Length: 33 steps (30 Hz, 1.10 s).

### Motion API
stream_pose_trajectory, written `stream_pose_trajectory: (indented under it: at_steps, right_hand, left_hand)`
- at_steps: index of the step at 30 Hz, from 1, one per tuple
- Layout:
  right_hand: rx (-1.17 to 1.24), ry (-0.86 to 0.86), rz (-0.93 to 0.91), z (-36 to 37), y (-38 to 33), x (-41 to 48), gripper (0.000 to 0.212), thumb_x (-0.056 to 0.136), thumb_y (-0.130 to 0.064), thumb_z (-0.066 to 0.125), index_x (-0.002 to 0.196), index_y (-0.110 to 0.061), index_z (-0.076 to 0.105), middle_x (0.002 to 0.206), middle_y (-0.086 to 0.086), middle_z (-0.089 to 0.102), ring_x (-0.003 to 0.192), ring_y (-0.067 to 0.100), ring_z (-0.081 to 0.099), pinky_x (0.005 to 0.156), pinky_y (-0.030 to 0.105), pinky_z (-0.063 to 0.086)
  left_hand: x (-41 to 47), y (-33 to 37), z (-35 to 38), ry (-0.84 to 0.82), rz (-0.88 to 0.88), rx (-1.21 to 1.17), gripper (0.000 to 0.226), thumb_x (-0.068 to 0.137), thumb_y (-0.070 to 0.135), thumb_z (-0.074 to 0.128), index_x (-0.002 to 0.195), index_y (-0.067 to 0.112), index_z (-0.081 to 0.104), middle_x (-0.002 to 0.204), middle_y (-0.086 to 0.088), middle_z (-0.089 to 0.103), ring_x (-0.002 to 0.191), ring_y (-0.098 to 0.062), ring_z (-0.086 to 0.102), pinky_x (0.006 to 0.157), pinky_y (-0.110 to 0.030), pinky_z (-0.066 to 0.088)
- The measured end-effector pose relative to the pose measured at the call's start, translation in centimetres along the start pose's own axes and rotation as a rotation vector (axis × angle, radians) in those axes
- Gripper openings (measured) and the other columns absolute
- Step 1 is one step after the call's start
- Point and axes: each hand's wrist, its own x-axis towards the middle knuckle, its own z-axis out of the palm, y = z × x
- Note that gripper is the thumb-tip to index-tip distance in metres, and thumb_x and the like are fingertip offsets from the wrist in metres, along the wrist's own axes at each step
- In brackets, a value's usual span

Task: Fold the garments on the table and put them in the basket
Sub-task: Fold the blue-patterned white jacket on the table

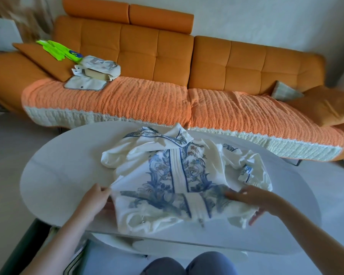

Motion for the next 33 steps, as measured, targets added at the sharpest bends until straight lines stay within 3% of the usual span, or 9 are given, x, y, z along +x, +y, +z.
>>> stream_pose_trajectory:
  at_steps: [2, 6, 9, 13, 17, 22, 27, 30, 33]
  right_hand:
    - [-0.198, -0.043, 0.046, -0.1, -0.3, -0.4, 0.077, 0.072, -0.069, 0.058, 0.1, 0.002, 0.06, 0.093, 0.016, 0.062, 0.062, 0.024, 0.067, 0.049, 0.033, 0.057]
    - [-0.515, 0.161, -0.134, -0.2, -1.4, 1.1, 0.074, 0.066, -0.082, 0.026, 0.061, -0.011, 0.047, 0.062, 0.0, 0.051, 0.049, 0.009, 0.053, 0.06, 0.02, 0.051]
    - [-0.398, 0.298, -0.335, 0.7, -3.4, 2.7, 0.049, 0.089, -0.053, 0.044, 0.109, -0.011, 0.058, 0.109, 0.003, 0.06, 0.1, 0.017, 0.061, 0.091, 0.029, 0.044]
    - [-0.268, 0.202, -0.44, 3.3, -7.3, 4.8, 0.06, 0.093, -0.048, 0.045, 0.144, -0.021, 0.032, 0.147, 0.008, 0.038, 0.121, 0.016, 0.05, 0.106, 0.035, 0.034]
    - [-0.34, 0.063, -0.338, 4.7, -9.7, 8.7, 0.102, 0.058, -0.088, 0.026, 0.145, -0.047, -0.009, 0.153, -0.007, -0.017, 0.141, 0.037, -0.015, 0.111, 0.059, 0.001]
    - [-0.607, -0.039, -0.271, 4.4, -10.0, 12.4, 0.125, 0.024, -0.103, 0.02, 0.134, -0.06, -0.02, 0.151, -0.002, -0.027, 0.134, 0.054, -0.016, 0.1, 0.077, 0.009]
    - [-0.627, -0.012, -0.26, 4.6, -9.9, 12.5, 0.118, 0.036, -0.097, 0.031, 0.138, -0.058, -0.013, 0.152, -0.004, -0.028, 0.136, 0.051, -0.016, 0.098, 0.078, 0.012]
    - [-0.624, -0.009, -0.258, 4.6, -9.8, 12.6, 0.108, 0.052, -0.091, 0.042, 0.139, -0.057, -0.013, 0.153, -0.003, -0.027, 0.136, 0.052, -0.017, 0.097, 0.079, 0.012]
    - [-0.631, 0.007, -0.259, 4.7, -9.7, 12.7, 0.103, 0.058, -0.089, 0.044, 0.138, -0.057, -0.013, 0.153, -0.003, -0.026, 0.135, 0.052, -0.017, 0.098, 0.078, 0.011]
  left_hand:
    - [0.0, -0.1, -0.2, 0.103, 0.109, 0.318, 0.015, 0.091, 0.012, 0.052, 0.096, -0.001, 0.047, 0.1, -0.023, 0.062, 0.089, -0.037, 0.061, 0.076, -0.039, 0.05]
    - [0.0, 0.8, 0.8, 0.244, 0.501, 0.455, 0.022, 0.088, 0.005, 0.054, 0.11, 0.003, 0.058, 0.113, -0.016, 0.059, 0.104, -0.033, 0.056, 0.085, -0.038, 0.041]
    - [0.7, 2.5, 2.5, 0.185, 0.725, 0.511, 0.033, 0.087, -0.003, 0.053, 0.116, 0.008, 0.063, 0.123, -0.009, 0.059, 0.115, -0.027, 0.054, 0.097, -0.036, 0.04]
    - [2.2, 5.0, 4.8, 0.13, 0.803, 0.54, 0.04, 0.092, 0.001, 0.048, 0.129, 0.014, 0.055, 0.141, -0.006, 0.046, 0.13, -0.022, 0.042, 0.107, -0.034, 0.03]
    - [4.5, 7.9, 6.7, 0.062, 0.799, 0.533, 0.041, 0.096, 0.013, 0.047, 0.136, 0.022, 0.047, 0.15, -0.002, 0.034, 0.138, -0.019, 0.03, 0.111, -0.032, 0.023]
    - [8.7, 10.9, 8.9, 0.025, 0.816, 0.668, 0.051, 0.096, 0.029, 0.05, 0.144, 0.026, 0.035, 0.156, 0.0, 0.019, 0.144, -0.018, 0.017, 0.116, -0.043, 0.016]
    - [12.7, 13.1, 13.2, -0.042, 0.876, 0.788, 0.074, 0.087, 0.046, 0.059, 0.148, 0.028, 0.022, 0.157, 0.0, 0.017, 0.144, -0.017, 0.013, 0.116, -0.048, 0.01]
    - [14.4, 13.8, 15.4, 0.048, 0.918, 0.87, 0.066, 0.086, 0.046, 0.06, 0.144, 0.028, 0.034, 0.142, -0.001, 0.044, 0.132, -0.021, 0.038, 0.111, -0.043, 0.025]
    - [15.2, 13.7, 15.7, 0.234, 0.891, 0.591, 0.027, 0.092, 0.031, 0.054, 0.112, 0.016, 0.064, 0.097, 0.001, 0.066, 0.088, -0.021, 0.061, 0.072, -0.03, 0.044]
